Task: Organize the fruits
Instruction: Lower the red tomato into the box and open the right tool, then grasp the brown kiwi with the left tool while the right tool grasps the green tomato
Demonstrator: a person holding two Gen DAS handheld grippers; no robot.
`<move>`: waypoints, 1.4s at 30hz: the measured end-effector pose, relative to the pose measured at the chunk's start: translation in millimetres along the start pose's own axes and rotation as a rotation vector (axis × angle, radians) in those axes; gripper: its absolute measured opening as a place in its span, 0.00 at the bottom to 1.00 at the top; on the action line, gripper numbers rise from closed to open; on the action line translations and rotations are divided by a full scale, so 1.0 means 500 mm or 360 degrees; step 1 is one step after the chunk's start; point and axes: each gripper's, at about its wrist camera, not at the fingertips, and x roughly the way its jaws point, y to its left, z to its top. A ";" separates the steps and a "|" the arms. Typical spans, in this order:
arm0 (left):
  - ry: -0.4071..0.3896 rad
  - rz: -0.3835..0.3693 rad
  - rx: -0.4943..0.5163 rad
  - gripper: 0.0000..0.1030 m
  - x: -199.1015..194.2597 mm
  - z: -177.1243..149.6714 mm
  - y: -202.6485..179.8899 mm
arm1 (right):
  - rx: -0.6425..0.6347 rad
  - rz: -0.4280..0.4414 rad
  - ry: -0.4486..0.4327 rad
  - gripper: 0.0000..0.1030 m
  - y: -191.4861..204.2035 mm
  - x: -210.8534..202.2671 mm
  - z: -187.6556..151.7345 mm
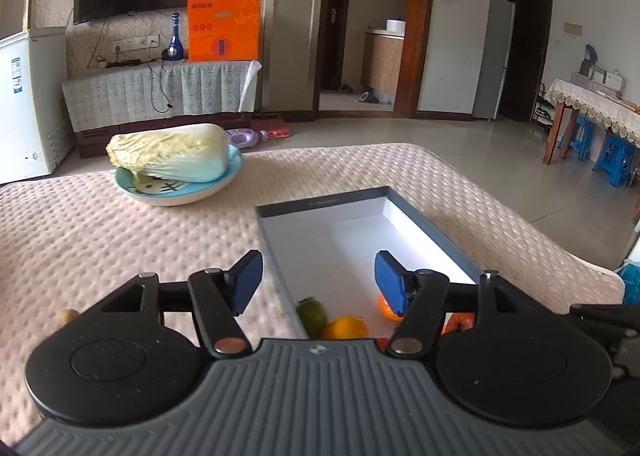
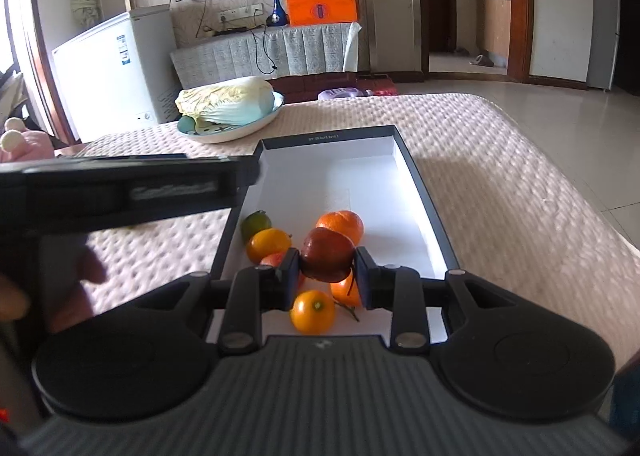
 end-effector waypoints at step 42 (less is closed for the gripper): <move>0.0001 0.0491 -0.0311 0.66 -0.115 -0.066 0.432 | -0.0234 0.0312 -0.0090 0.40 0.321 0.121 0.018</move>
